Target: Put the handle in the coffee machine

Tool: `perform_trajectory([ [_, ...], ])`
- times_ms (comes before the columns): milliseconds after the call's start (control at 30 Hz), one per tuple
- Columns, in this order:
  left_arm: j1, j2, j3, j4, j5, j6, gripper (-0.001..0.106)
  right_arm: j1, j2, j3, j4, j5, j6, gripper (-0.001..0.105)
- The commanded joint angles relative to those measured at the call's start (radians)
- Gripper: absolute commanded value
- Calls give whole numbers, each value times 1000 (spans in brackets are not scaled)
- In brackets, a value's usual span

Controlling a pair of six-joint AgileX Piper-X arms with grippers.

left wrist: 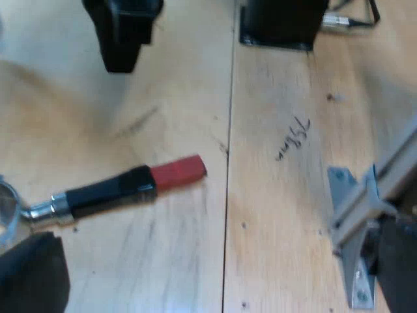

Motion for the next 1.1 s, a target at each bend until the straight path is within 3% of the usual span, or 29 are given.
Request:
perform_trajectory([
  [33,-35,18,0,-2,-42,-1,98,8,3,19,0,-7,14,0],
  [167,-54,55,0,-4,-52,-1,98,63,3,71,-77,-7,16,0],
  [300,-54,67,0,-8,-71,-1,98,134,15,120,-178,-7,135,0],
  [400,-54,67,0,-12,-96,-1,98,158,40,143,-213,-7,176,0],
  [633,-54,67,42,-66,-108,-12,98,162,114,148,-232,6,203,0],
  [700,-54,67,64,-97,-152,-38,98,162,133,148,-235,6,226,0],
  [833,-54,67,76,-125,-173,-85,98,162,152,148,-235,18,240,0],
  [1000,-54,67,76,-202,-233,-197,98,162,158,156,-246,55,243,0],
  [1100,-54,67,76,-218,-240,-196,98,162,158,162,-252,52,243,0],
])
